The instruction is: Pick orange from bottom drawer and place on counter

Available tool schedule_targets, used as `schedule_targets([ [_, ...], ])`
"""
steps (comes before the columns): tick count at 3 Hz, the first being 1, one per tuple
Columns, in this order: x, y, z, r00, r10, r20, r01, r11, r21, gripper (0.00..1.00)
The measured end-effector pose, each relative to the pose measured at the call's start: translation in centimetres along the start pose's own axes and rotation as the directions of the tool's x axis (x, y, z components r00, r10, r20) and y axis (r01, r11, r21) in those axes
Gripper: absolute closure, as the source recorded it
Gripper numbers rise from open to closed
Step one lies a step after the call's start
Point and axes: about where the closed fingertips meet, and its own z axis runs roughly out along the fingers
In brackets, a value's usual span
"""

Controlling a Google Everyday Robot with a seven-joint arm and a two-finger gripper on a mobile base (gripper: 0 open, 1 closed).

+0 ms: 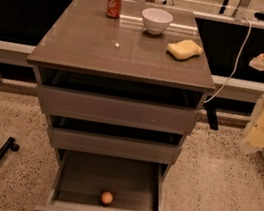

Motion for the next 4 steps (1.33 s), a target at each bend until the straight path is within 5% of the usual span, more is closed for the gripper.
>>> schedule_targets([
  [1, 0.0, 0.0, 0.0, 1.0, 0.0, 0.0, 0.0, 1.0, 0.0, 0.0],
  [2, -0.1, 0.3, 0.3, 0.996, 0.067, 0.056, -0.067, 0.9977, 0.012, 0.0],
  [3, -0.5, 0.1, 1.0, 0.965, 0.231, 0.127, -0.233, 0.9725, -0.001, 0.0],
  [4, -1.7, -1.2, 3.7, 0.919, 0.372, 0.133, -0.374, 0.9275, -0.013, 0.0],
])
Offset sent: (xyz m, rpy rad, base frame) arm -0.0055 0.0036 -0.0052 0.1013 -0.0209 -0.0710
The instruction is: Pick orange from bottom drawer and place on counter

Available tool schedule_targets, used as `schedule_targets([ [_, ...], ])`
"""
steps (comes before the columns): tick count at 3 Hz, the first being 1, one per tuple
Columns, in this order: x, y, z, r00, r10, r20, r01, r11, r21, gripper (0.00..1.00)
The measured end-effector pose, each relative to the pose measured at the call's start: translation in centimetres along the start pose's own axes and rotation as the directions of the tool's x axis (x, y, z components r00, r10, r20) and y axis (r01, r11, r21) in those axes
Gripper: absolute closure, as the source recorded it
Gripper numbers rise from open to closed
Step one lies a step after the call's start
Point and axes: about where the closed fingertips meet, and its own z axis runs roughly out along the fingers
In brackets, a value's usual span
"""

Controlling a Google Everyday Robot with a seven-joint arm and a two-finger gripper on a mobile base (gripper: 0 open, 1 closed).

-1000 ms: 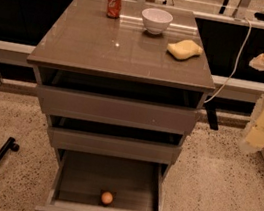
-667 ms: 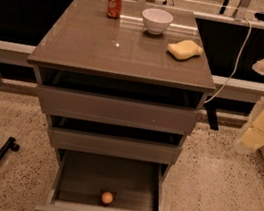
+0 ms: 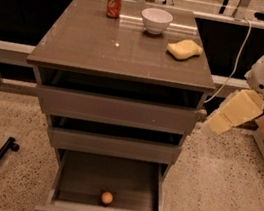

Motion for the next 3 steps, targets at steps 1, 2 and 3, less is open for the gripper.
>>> schedule_targets([
  [1, -1.3, -0.8, 5.2, 0.988, 0.147, -0.047, -0.146, 0.9889, 0.023, 0.0],
  [2, -1.2, -1.2, 9.4, 0.967, 0.23, -0.111, -0.227, 0.9729, 0.045, 0.0],
  [3, 0.6, -0.2, 14.0, 0.929, 0.322, -0.182, -0.325, 0.9456, 0.017, 0.0],
])
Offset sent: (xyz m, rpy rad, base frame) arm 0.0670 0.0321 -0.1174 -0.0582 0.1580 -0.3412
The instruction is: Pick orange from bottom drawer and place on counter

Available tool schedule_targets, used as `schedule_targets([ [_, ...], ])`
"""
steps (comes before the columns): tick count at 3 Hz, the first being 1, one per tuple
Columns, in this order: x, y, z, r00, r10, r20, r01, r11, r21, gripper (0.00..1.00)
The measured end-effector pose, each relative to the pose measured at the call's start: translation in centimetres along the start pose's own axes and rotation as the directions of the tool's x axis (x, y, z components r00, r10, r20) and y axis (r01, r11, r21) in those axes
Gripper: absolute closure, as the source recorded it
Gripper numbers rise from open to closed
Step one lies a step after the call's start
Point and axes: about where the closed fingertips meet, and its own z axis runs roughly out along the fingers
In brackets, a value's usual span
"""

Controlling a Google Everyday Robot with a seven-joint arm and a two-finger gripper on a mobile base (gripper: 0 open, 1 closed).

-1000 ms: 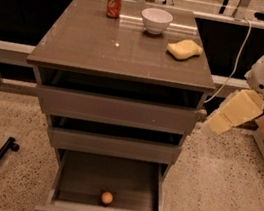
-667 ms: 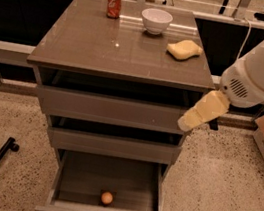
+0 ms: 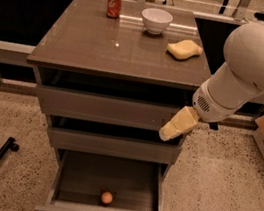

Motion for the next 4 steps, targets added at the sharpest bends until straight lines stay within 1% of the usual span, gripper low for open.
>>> schedule_targets([
  [1, 0.0, 0.0, 0.0, 1.0, 0.0, 0.0, 0.0, 1.0, 0.0, 0.0],
  [2, -0.3, 1.8, 3.7, 0.998, -0.008, -0.054, 0.004, 0.9973, -0.074, 0.0],
  [3, -0.1, 3.7, 8.3, 0.994, -0.005, -0.112, -0.006, 0.9951, -0.099, 0.0],
  [4, 1.2, 4.9, 14.2, 0.984, 0.027, -0.178, -0.045, 0.9939, -0.101, 0.0],
])
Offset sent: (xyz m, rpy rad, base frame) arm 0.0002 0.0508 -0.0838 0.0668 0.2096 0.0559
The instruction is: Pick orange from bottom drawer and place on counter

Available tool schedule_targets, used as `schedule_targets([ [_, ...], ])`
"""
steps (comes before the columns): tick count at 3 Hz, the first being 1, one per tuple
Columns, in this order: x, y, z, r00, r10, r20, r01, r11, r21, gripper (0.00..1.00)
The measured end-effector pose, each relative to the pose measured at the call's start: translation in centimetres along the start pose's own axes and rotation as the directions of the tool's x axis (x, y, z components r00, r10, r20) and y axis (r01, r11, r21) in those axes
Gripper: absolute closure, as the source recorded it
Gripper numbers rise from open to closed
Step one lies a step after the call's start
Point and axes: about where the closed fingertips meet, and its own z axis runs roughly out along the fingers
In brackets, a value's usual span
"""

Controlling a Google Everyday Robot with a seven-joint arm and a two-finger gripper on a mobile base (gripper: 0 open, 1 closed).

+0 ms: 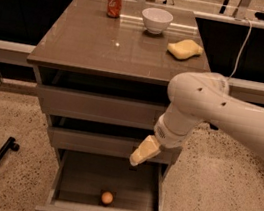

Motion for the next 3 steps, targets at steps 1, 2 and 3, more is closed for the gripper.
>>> schedule_targets([
  [1, 0.7, -0.6, 6.8, 0.99, 0.138, -0.017, -0.139, 0.9893, -0.045, 0.0],
  [2, 0.6, -0.6, 6.7, 0.99, 0.139, -0.016, -0.139, 0.9892, -0.045, 0.0],
  [3, 1.3, -0.1, 11.2, 0.981, 0.189, -0.044, -0.192, 0.9756, -0.106, 0.0],
])
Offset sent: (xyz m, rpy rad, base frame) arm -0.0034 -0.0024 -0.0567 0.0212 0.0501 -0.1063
